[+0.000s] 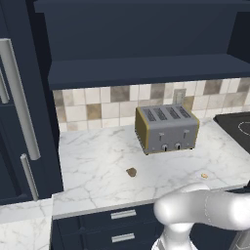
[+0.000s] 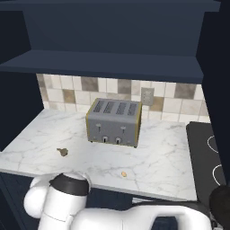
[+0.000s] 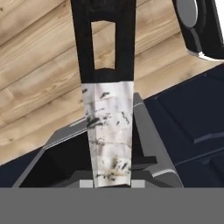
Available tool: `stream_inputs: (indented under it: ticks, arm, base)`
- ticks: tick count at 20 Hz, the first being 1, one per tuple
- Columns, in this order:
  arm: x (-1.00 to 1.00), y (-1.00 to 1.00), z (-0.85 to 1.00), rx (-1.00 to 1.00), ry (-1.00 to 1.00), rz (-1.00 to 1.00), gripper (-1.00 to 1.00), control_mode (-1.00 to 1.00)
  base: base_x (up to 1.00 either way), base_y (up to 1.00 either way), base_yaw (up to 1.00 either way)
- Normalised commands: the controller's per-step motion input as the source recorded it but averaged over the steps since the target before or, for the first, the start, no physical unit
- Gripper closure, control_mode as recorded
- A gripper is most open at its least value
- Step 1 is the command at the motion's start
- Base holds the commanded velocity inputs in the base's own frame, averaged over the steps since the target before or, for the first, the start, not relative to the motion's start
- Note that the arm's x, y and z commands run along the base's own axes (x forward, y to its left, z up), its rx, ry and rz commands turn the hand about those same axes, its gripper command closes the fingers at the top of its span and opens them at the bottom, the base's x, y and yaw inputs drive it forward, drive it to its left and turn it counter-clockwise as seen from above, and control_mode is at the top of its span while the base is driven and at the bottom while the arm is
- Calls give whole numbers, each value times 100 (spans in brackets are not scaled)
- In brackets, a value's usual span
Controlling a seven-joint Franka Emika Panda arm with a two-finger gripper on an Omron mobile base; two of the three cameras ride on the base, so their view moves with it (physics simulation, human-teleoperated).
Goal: Pick the pan from the cabinet and place it on the stove. Then turn on the stove burner for the pan.
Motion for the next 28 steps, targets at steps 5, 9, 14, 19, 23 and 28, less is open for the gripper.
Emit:
stream_inputs:
  ticks: [5,9,14,19,23,28]
  arm:
    - [-1,-39,19,8,0,0,100,-100]
    - [3,-23,24,3,4,0,100,-100]
    - [19,-17,23,2,8,0,100,-100]
    - [32,-15,6,0,7,1,100,-100]
    - [36,-19,0,0,2,5,100,-100]
    - [25,-21,-2,0,-1,7,100,-100]
  base:
    - [0,0,0]
    - [0,0,0]
    - [0,0,0]
    - [0,0,0]
    - [0,0,0]
    - [0,0,0]
